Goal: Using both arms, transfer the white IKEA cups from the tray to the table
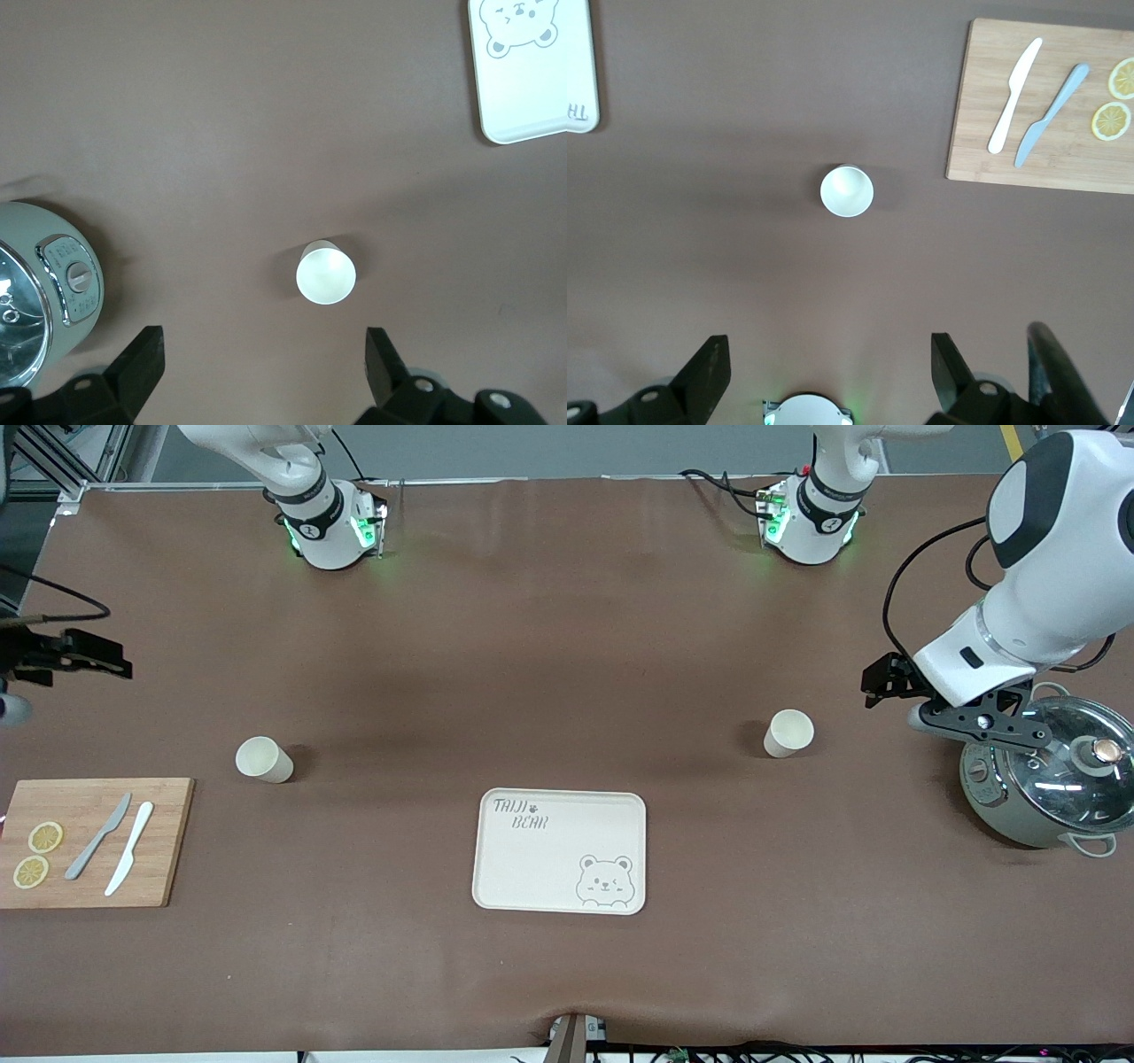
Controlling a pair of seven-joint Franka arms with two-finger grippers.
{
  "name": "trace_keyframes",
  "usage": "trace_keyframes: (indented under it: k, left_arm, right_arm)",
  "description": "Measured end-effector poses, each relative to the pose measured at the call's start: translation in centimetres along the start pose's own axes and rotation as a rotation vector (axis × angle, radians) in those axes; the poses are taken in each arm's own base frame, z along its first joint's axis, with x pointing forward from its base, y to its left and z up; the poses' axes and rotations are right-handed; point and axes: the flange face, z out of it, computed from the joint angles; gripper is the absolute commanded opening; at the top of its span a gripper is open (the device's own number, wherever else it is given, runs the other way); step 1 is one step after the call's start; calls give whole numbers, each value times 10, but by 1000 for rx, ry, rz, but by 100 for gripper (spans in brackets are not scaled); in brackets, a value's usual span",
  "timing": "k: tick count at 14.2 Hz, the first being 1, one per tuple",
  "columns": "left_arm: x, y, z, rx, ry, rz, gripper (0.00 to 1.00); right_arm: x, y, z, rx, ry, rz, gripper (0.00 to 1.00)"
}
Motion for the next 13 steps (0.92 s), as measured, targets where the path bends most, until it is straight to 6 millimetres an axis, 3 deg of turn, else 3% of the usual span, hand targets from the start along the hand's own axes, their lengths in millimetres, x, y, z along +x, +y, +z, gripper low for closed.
trace_keyframes:
  k: [5,10,13]
  left_arm:
    - [0,0,0,0,-1,-1,100]
    - [0,0,0,0,-1,-2,100]
    - [0,0,0,0,-1,-2,100]
  right_arm:
    - [-41,-7,-12,16,48,-17,100]
    - [-46,-3,-8,20,39,-2,100]
    - [-43,-22,-7,16,35,66,100]
